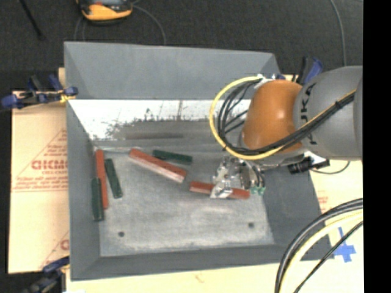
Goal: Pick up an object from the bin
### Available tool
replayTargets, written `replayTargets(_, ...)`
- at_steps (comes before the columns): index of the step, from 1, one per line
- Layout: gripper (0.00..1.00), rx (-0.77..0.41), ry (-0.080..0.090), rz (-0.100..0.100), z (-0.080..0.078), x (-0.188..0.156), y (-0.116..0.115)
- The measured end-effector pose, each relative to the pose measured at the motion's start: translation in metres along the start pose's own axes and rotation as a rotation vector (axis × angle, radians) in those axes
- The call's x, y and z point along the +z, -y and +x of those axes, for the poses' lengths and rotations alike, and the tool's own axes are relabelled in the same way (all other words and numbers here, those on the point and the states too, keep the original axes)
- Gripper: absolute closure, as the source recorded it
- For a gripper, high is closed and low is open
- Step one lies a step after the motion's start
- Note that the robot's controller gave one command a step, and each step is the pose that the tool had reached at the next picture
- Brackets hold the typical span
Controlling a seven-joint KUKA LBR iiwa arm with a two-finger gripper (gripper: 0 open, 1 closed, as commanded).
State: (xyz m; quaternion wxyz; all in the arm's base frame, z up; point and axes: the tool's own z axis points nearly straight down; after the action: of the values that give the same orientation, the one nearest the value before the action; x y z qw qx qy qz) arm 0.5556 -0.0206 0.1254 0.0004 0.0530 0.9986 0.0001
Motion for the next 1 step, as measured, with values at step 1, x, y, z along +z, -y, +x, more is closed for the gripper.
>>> replayTargets(1,1.00,-0.001,-0.001,0.000,0.0005,-0.0161,0.0001)
